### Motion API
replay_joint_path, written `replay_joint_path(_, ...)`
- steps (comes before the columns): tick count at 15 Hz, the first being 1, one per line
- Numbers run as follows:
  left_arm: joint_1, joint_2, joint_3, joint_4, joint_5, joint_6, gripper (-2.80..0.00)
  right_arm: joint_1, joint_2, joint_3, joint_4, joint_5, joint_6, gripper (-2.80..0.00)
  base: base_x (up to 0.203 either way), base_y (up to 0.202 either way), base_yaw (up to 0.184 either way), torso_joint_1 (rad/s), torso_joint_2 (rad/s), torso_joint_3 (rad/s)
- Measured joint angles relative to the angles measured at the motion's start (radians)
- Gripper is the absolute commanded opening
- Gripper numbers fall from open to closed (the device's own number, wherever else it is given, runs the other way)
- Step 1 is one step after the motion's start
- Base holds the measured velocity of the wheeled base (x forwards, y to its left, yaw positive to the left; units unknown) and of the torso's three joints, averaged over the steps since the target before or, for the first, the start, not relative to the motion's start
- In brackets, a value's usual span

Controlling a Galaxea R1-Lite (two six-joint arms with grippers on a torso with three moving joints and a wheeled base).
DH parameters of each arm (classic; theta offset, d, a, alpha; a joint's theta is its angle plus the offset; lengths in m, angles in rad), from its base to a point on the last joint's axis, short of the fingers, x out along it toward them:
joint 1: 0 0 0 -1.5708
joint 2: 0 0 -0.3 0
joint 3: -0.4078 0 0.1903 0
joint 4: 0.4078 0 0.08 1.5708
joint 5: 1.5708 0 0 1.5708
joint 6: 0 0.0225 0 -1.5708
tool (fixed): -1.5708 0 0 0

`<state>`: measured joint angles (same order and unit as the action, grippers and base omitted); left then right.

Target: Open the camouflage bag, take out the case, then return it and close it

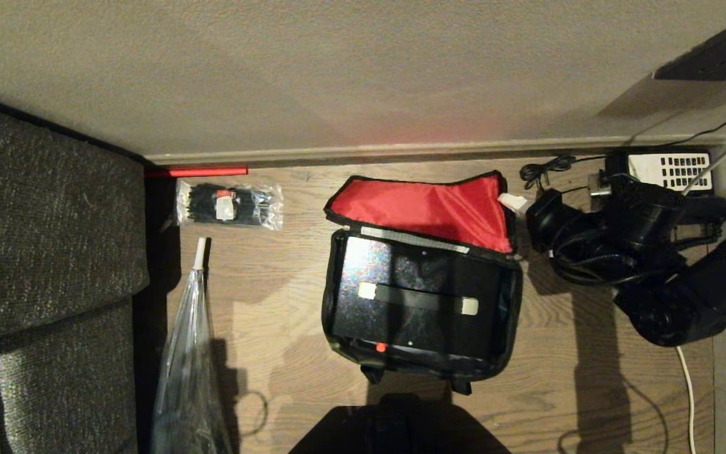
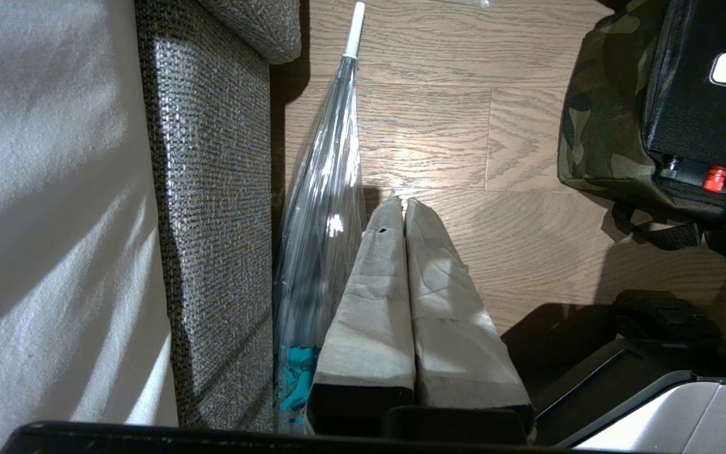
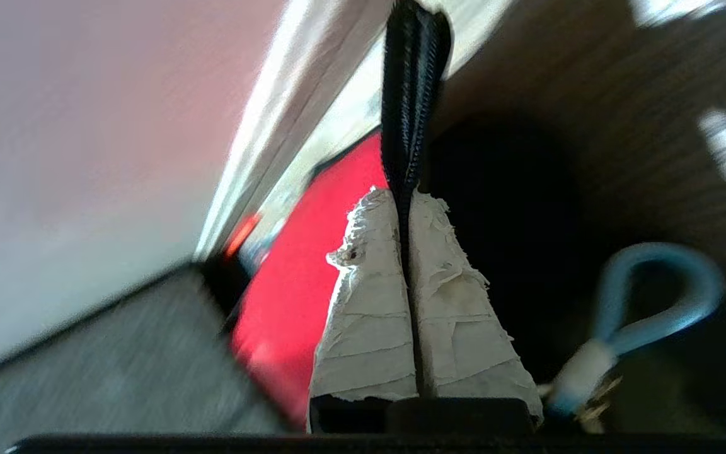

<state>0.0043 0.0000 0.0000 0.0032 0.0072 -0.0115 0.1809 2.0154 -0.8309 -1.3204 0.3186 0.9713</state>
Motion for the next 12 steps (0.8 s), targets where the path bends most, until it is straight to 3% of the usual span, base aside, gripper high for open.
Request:
replay_joint_path(2,0.000,0.000,0.000,0.000,0.000,0.000,-2.80,-0.001,-0.055,0.050,-0.010,0.062,-0.037,-2.80,0.000,0.000,0.000,0.000,0.00,0.000)
replay_joint_path(6,0.000,0.000,0.000,0.000,0.000,0.000,-2.80,-0.001,-0.167,0.201,-0.019,0.239,-0.231,-2.80,0.000,0.000,0.000,0.000,0.00,0.000)
replay_joint_path(12,0.000,0.000,0.000,0.000,0.000,0.000,-2.80,0.003,-0.341,0.431,-0.008,0.449,-0.428,-2.80,0.000,0.000,0.000,0.000,0.00,0.000)
